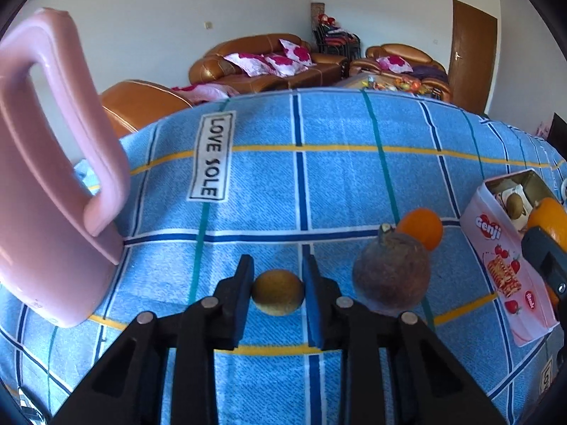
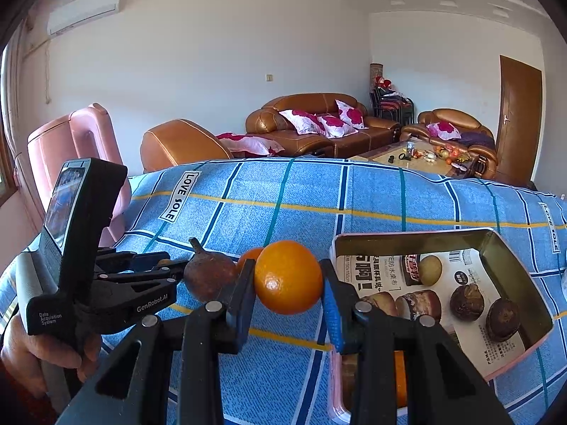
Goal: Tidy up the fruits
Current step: 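Carry the yellow-brown fruit and the orange in both tools toward the pink tin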
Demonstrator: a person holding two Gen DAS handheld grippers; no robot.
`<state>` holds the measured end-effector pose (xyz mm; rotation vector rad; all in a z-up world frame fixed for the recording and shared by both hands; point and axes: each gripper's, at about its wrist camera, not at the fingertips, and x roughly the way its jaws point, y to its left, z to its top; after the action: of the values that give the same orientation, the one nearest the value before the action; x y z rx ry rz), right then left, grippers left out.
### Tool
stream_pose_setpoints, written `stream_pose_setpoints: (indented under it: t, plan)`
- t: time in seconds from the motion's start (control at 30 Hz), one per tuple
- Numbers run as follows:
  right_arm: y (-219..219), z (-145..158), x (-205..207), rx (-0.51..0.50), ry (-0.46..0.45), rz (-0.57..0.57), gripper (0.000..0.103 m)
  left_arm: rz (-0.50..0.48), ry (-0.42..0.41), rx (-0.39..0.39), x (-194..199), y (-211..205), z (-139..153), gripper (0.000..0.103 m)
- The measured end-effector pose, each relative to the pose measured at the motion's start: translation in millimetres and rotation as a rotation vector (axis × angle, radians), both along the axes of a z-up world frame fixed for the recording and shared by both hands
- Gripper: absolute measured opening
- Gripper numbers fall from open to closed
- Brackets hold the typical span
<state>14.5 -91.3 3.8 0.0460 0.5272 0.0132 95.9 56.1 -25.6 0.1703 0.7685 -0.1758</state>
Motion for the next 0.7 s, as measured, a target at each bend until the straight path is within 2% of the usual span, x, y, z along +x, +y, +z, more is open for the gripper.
stream_pose_setpoints:
  t: [0.13,0.23,0.53,0.7]
  plan:
    - [2.9,3.7,-5.2,-0.04,-0.044,-0.019,0.037,0.087,-0.166,0.062,-21.8,1.0,14.5,0.029]
    - [6.9,7.2,-9.6,-0.084,-0.081,-0.038,0.037,0.108,-0.228,0.069,-34.3,-1.2,19.3,0.029]
    - [6.9,8.9,-11.6,-0.098,-0.089,-0.048,0.037,0.111,-0.274,0.067,-62.8,-20.4,25.6,0.029]
    - [9.0,8.6,-14.9,-0.104,-0.087,-0.048,0.037,0.123,-0.266,0.052,-71.4,-26.7,26.0,0.029]
